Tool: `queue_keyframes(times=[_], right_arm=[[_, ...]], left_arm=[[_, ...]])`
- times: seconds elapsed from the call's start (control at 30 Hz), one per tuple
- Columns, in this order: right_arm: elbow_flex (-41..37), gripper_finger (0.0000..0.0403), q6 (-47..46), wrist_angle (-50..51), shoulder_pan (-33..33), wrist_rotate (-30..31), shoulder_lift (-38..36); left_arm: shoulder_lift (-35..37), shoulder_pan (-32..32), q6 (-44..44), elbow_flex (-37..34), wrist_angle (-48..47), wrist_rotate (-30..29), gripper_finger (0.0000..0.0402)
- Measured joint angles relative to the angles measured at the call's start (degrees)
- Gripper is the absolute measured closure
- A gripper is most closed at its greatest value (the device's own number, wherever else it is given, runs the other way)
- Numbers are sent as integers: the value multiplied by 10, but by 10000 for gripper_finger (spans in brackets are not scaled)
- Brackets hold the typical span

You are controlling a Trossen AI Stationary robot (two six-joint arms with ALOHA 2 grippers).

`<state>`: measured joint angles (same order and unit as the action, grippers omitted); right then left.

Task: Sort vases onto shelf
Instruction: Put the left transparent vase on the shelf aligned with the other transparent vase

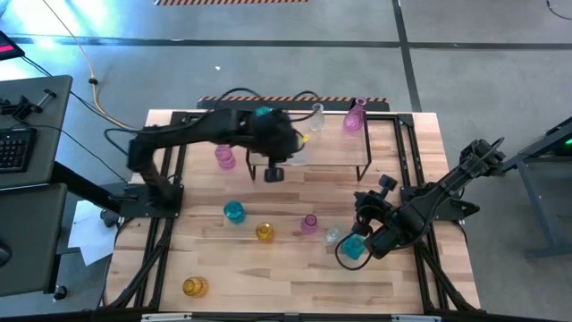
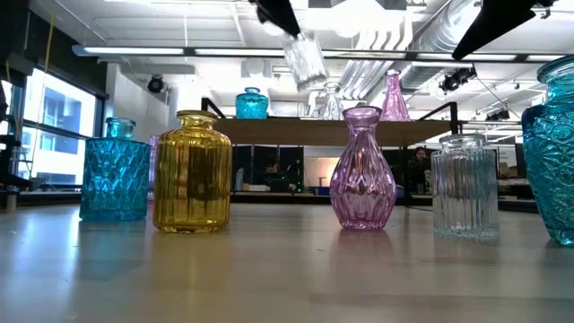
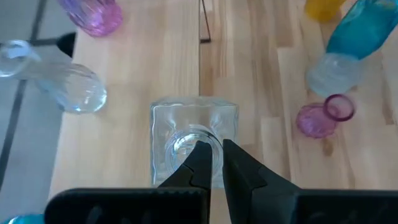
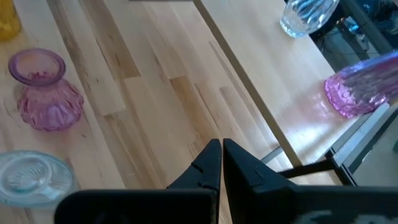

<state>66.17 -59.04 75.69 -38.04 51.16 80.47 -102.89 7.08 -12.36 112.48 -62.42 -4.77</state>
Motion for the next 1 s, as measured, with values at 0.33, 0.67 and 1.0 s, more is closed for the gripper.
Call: queue_keyframes(times=[0.33,0.67,1.0], right_arm=[[0,402,-6,3,-6,-33,0],[0,402,-57,25,-38,-33,0],[0,402,-87,39,-54,-27,0]], left_arm=[[-98,45,-48,97,-21,8,393],[-140,83,-52,140,-21,36,393],[-138,90,-34,140,-26,94,393]])
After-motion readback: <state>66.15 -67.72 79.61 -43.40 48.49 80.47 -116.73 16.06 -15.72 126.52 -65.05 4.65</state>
